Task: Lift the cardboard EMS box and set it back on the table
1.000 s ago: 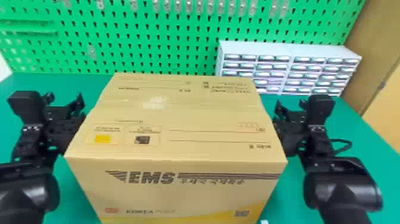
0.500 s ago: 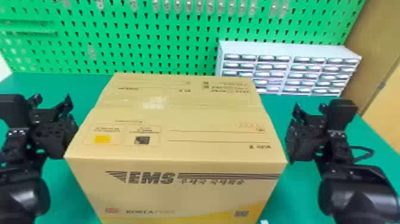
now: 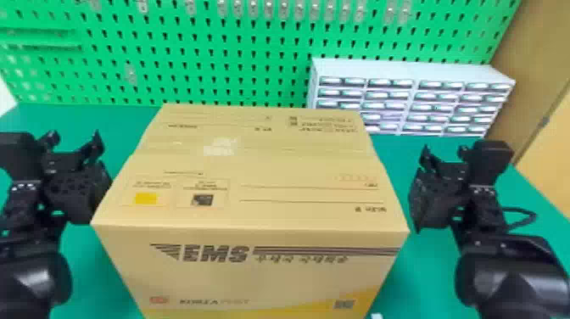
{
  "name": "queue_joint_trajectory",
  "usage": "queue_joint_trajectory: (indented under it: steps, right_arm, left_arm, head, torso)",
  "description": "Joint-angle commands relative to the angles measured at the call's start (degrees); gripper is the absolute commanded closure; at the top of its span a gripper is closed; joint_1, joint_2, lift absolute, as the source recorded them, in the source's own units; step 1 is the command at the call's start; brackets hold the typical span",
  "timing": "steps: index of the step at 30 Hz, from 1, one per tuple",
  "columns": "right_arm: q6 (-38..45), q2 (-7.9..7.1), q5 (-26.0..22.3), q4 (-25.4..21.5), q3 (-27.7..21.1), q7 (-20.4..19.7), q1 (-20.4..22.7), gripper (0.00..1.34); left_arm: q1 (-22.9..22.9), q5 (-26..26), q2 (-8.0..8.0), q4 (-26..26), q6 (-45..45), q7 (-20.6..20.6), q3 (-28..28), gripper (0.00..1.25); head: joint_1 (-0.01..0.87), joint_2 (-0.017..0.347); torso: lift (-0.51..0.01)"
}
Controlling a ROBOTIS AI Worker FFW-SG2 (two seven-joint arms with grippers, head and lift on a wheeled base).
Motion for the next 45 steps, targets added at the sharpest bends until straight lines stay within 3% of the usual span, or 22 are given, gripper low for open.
queue_joint_trajectory:
  steps: [1, 45]
  right_arm:
    - [0.0, 0.08, 0.32, 0.0, -0.02, 0.0, -0.14, 0.53]
    - [0.0, 0.52, 1.02, 0.0, -0.11, 0.0, -1.02, 0.53]
  left_arm:
    - [0.03, 0.01, 0.0, -0.07, -0.04, 0.0, -0.13, 0.49]
    - [-0.5, 0.45, -0.09, 0.02, -0.56, 0.09, -0.92, 0.49]
  head:
    - [0.678, -0.015]
    - [0.678, -0.015]
  torso:
    - [-0.093]
    - [-0.093]
